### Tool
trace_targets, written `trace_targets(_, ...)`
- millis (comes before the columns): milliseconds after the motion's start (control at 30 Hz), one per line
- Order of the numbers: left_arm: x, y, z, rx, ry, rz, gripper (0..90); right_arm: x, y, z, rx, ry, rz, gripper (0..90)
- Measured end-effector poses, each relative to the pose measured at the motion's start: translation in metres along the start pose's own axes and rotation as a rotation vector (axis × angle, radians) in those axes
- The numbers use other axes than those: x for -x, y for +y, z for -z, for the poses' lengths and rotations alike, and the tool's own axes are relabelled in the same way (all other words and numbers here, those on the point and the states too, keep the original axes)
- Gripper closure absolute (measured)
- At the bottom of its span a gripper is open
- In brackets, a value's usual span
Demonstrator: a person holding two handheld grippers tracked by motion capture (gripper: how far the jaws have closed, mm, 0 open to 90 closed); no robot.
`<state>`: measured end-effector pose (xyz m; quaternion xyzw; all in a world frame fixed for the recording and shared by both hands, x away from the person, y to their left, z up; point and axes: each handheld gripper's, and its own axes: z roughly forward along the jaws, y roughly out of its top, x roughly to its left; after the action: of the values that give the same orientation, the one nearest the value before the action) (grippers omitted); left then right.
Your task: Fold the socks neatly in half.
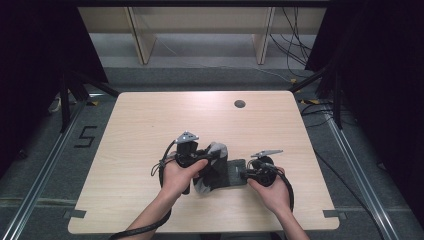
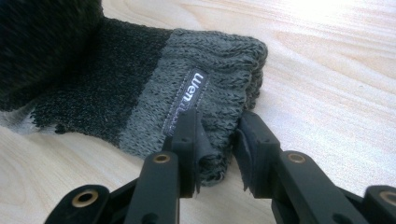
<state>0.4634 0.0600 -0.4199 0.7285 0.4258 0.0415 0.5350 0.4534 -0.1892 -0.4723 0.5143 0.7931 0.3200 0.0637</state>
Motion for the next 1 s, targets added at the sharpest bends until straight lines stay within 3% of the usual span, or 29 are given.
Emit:
trace_targets(700,0.013,-0.016,-0.044,-0.091,0.055,-0.06,70.9,0.001,0.0,0.001,-0.024,0.037,-0.006,69.4)
trace_targets(733,0.013,-0.017,-0.046,-0.096,0.054,-0.061,70.7,0.0,-0.001,0.001,-0.008,0.005,0.004,69.4)
trace_targets(1000,0.013,-0.022,-0.053,-0.126,0.063,-0.07,68.7,0.0,-0.001,0.001,-0.013,0.011,-0.005,68.2)
